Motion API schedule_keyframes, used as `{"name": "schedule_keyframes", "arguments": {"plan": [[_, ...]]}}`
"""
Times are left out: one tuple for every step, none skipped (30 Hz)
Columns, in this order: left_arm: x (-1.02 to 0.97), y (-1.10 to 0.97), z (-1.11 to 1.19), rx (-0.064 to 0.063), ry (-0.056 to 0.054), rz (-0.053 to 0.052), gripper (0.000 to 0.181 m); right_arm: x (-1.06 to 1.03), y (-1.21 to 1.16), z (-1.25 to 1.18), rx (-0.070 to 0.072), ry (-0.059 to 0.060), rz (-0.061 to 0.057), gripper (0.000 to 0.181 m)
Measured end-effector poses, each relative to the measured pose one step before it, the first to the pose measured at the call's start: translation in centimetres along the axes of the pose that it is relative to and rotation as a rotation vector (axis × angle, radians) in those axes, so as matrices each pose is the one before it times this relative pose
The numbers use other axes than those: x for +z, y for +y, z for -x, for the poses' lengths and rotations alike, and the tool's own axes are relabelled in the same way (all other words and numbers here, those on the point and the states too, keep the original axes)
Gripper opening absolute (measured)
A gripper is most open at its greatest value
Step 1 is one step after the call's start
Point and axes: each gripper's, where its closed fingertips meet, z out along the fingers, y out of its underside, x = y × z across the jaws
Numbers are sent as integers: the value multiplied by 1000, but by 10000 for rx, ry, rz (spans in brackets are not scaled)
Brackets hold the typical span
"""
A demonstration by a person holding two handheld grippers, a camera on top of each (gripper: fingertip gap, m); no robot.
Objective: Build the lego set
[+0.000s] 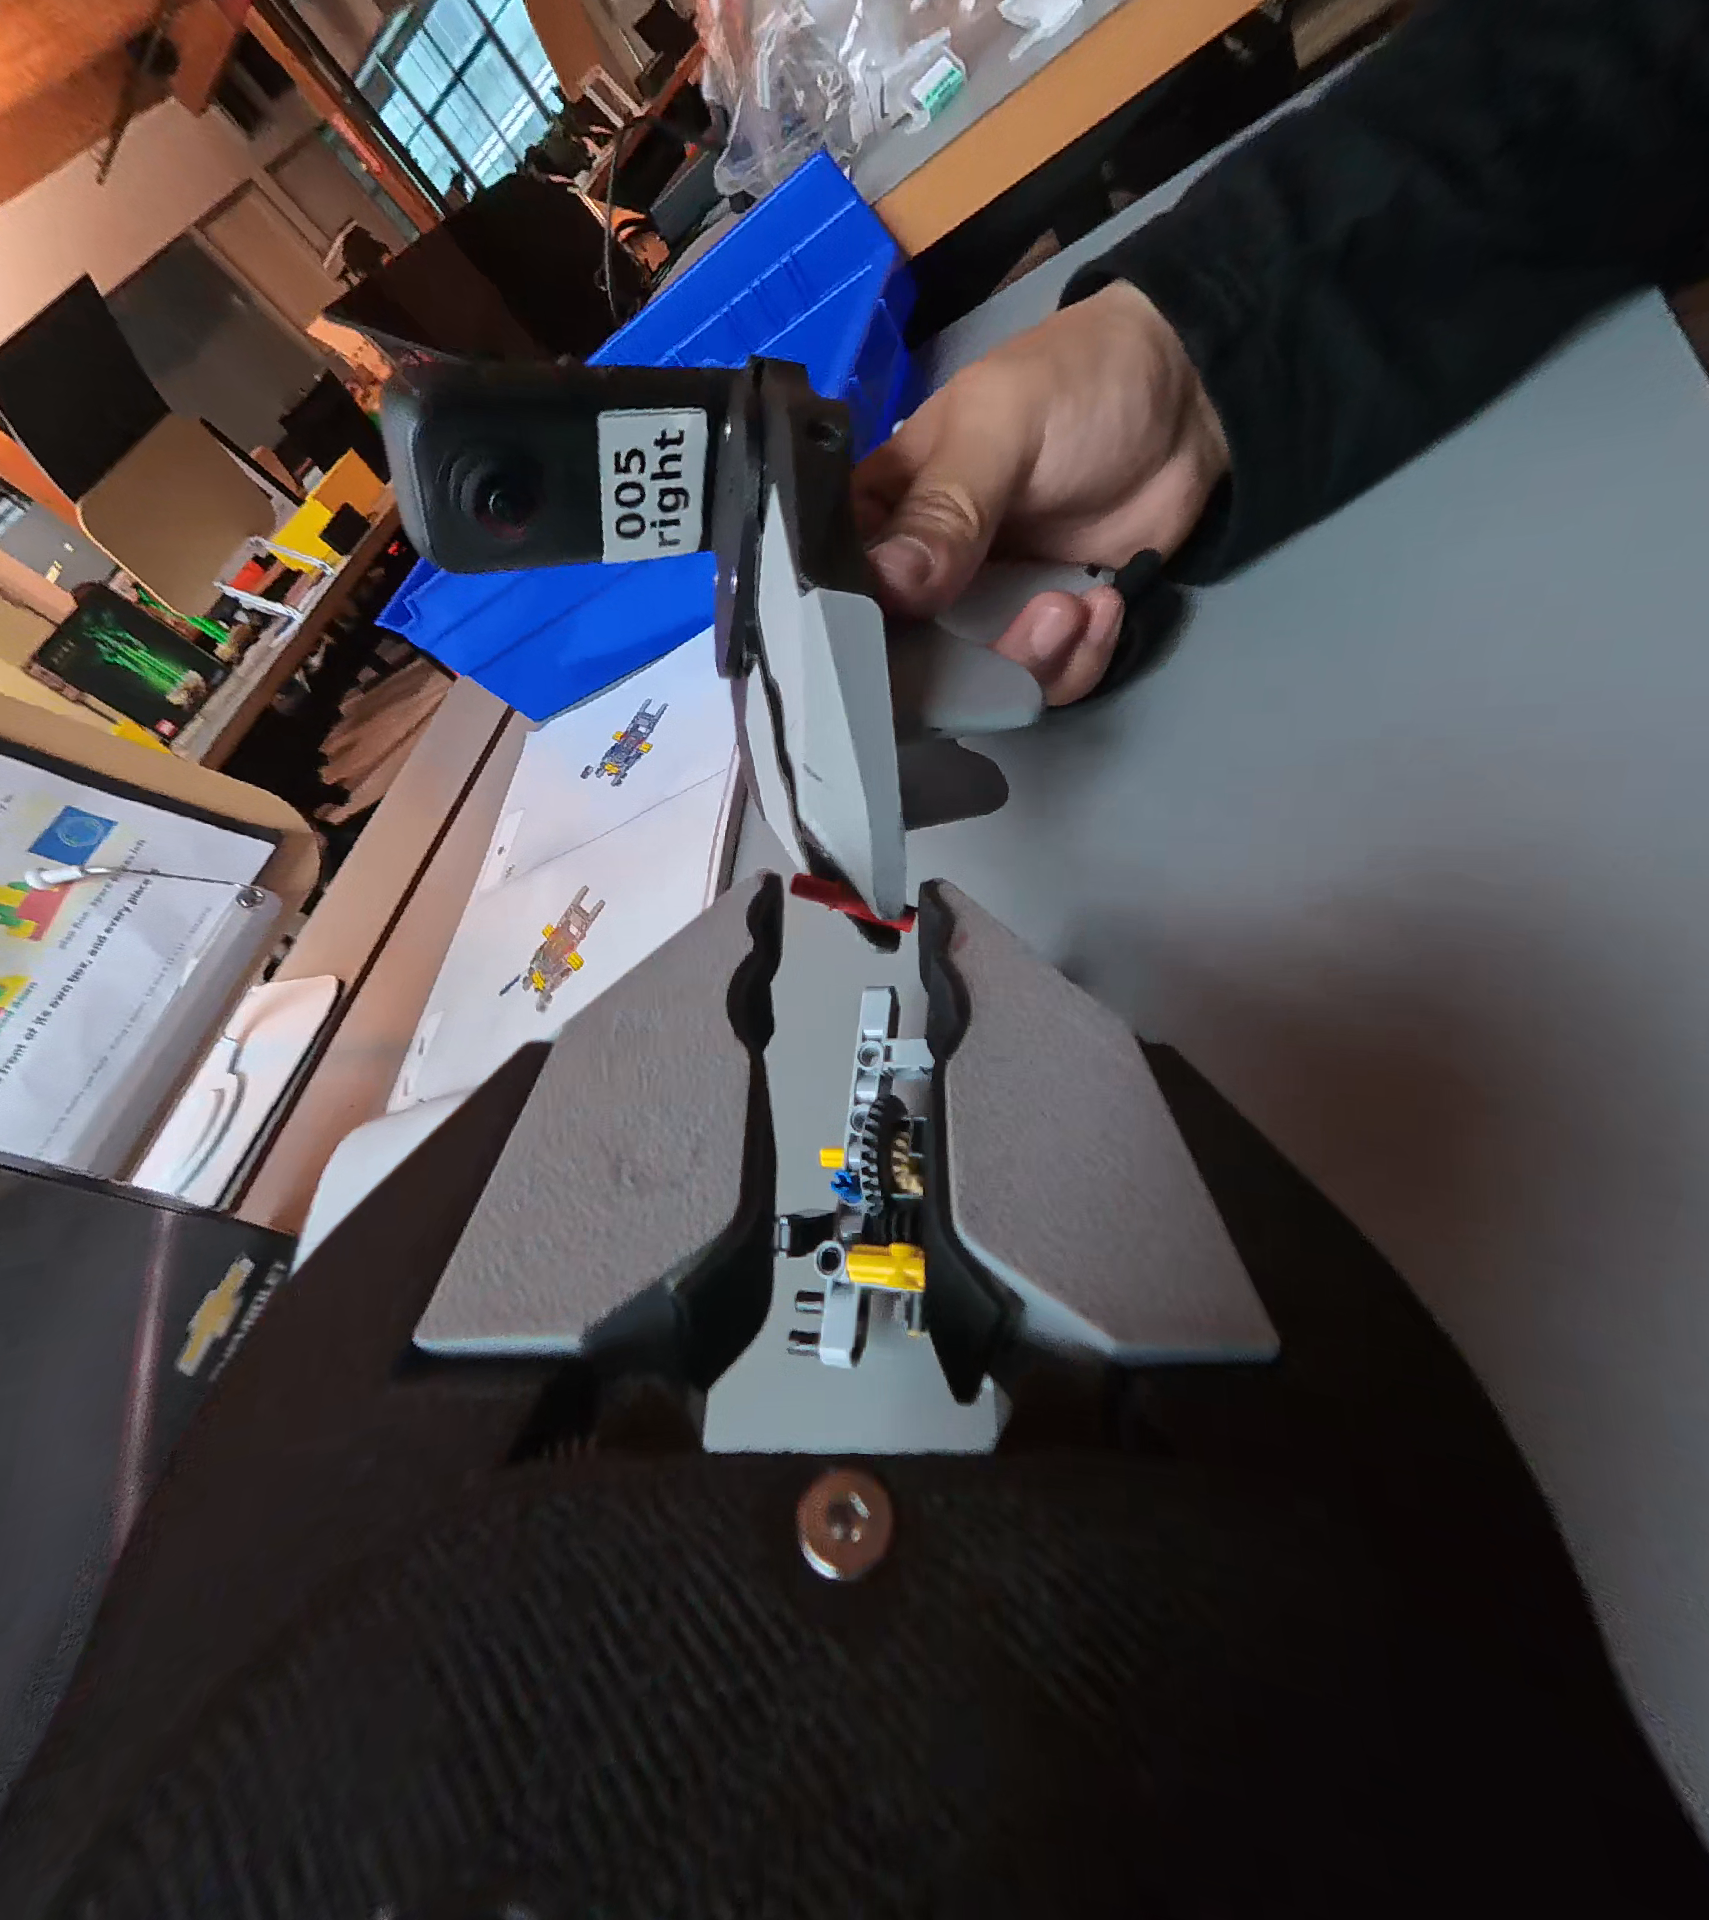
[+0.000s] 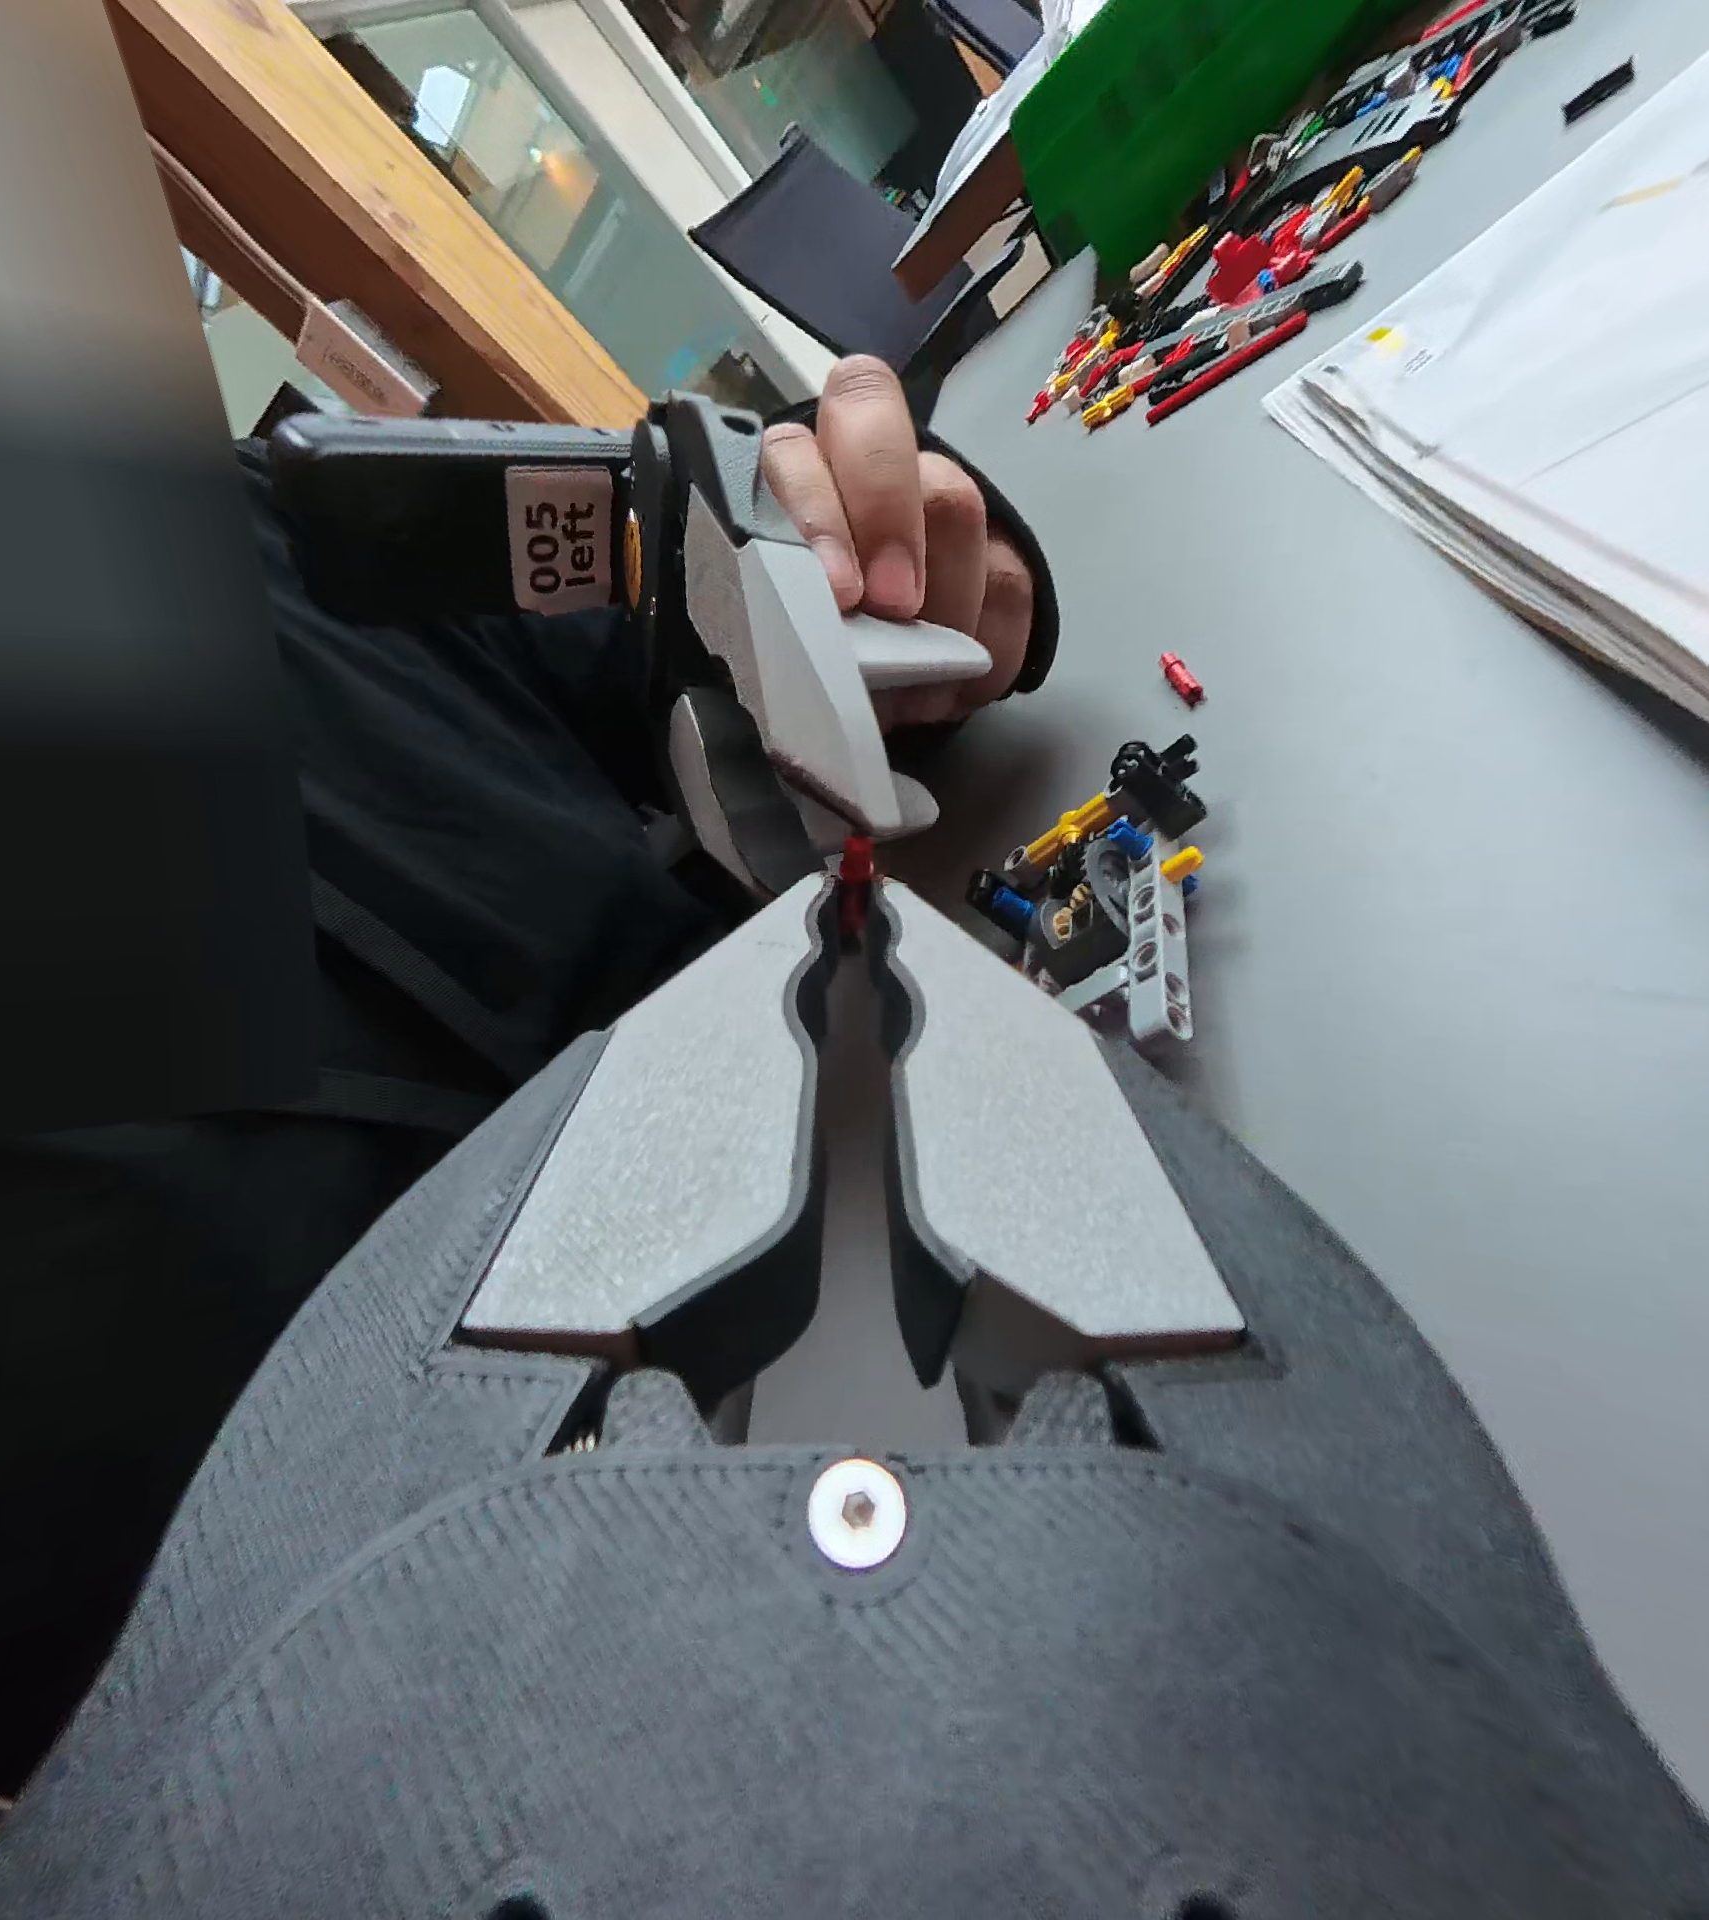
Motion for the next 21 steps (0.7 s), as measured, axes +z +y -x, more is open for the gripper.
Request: {"name": "schedule_keyframes", "arguments": {"plan": [[-2, -9, -168, 282, -30, 38, 23, 52, 139, 54, 99, -87, 77, 1], [7, 23, -191, 300, -27, 57, 23, 60, 162, 30, 68, -54, 94, 1], [3, 37, -157, 298, -48, 66, 23, 54, 126, 15, 13, -18, 86, 1], [-31, -10, -90, 216, -53, 29, 23, 41, 70, 25, -20, -12, 53, 1], [-27, -38, -45, 62, -10, 1, 23, 26, 28, 55, -15, -35, 23, 1], [-36, -56, -34, -84, 61, -27, 23, 10, 3, 55, 1, -51, 6, 1], [-20, -35, -3, -169, 99, -53, 22, 3, -13, 44, 14, -49, -5, 1], [-16, -33, 7, -198, 97, -66, 22, -3, -32, 18, 21, -39, -18, 1], [-6, -7, 18, -205, 98, -57, 22, -26, -46, 7, 21, -26, -26, 1], [-27, -15, -5, -194, 103, -59, 22, -39, -69, 4, 13, -15, -47, 1], [-28, -30, -73, -184, 148, -70, 22, -82, -151, 17, 7, -21, -100, 2], [-52, -64, -57, -184, 130, -85, 22, -126, -209, 40, 13, -42, -148, 2], [-46, -36, 47, -141, 59, -61, 22, -144, -218, 37, 31, -51, -153, 2], [-44, -22, 124, -98, -7, -41, 22, -118, -158, 25, 40, -44, -118, 2], [-31, -32, 69, -85, 11, -43, 22, -55, -72, 9, 24, -26, -54, 2], [4, -26, 2, -82, 40, -30, 22, -4, 1, 9, -4, -4, 6, 2], [13, 1, -23, -45, 37, -5, 22, 25, 40, -7, -20, 18, 27, 2], [16, 13, -12, -8, 11, 1, 22, 31, 14, -24, -15, 26, 16, 2], [26, 21, -5, -3, -2, 9, 22, 28, 16, -25, 0, 21, 10, 2], [48, 24, -41, -24, 28, 8, 22, 32, 5, -20, 8, 9, 4, 2], [30, 2, -43, -38, 40, 2, 22, 46, -4, -2, 7, -1, -5, 2]]}}
